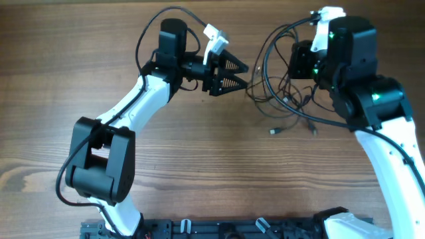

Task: Untangle cables

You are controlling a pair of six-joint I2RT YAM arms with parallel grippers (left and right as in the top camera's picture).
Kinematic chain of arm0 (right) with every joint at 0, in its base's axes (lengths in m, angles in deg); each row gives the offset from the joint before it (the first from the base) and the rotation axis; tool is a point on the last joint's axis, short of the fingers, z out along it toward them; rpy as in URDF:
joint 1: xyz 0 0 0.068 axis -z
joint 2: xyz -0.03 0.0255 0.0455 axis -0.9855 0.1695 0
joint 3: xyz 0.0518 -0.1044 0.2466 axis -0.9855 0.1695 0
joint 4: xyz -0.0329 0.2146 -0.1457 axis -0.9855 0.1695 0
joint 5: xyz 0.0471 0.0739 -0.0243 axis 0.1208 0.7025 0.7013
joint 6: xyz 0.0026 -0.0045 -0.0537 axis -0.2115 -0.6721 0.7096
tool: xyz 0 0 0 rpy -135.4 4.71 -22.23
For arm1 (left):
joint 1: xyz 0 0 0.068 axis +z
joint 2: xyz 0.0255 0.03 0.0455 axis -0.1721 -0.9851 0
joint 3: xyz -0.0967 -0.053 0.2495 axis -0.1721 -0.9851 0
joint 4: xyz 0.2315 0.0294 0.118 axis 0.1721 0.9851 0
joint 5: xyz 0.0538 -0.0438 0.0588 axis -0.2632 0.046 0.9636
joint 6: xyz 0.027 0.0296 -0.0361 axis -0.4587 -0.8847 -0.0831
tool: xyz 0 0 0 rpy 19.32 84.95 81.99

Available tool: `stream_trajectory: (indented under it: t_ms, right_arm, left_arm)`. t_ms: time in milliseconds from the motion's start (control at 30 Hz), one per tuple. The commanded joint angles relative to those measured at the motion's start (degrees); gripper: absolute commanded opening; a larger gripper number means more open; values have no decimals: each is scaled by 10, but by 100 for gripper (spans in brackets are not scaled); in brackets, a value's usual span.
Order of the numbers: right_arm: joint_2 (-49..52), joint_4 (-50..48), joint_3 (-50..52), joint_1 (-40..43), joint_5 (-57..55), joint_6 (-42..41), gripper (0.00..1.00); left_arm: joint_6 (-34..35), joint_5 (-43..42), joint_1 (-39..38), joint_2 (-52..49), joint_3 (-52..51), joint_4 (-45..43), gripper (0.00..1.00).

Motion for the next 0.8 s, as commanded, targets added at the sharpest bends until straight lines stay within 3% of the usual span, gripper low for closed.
stream_trajectory:
  t_ms: [0,133,200,467,767]
  right_arm:
    - [13,-4,-5,2,16,-5,4]
    - [12,-2,-5,2,61,-1,4]
    - [12,0,-5,2,79,0,4]
    - [12,38,-5,2,123,0,4]
    - [12,37,-5,2,147,1,4]
  left_arm:
    - [82,-21,-8,-5,6,-69,74]
    - [155,30,-34,-5,6,-196,75]
    - [160,45,-49,-5,6,-235,76]
    - [160,211,-56,-5,6,-237,75]
    - [152,292,-34,-5,6,-187,84]
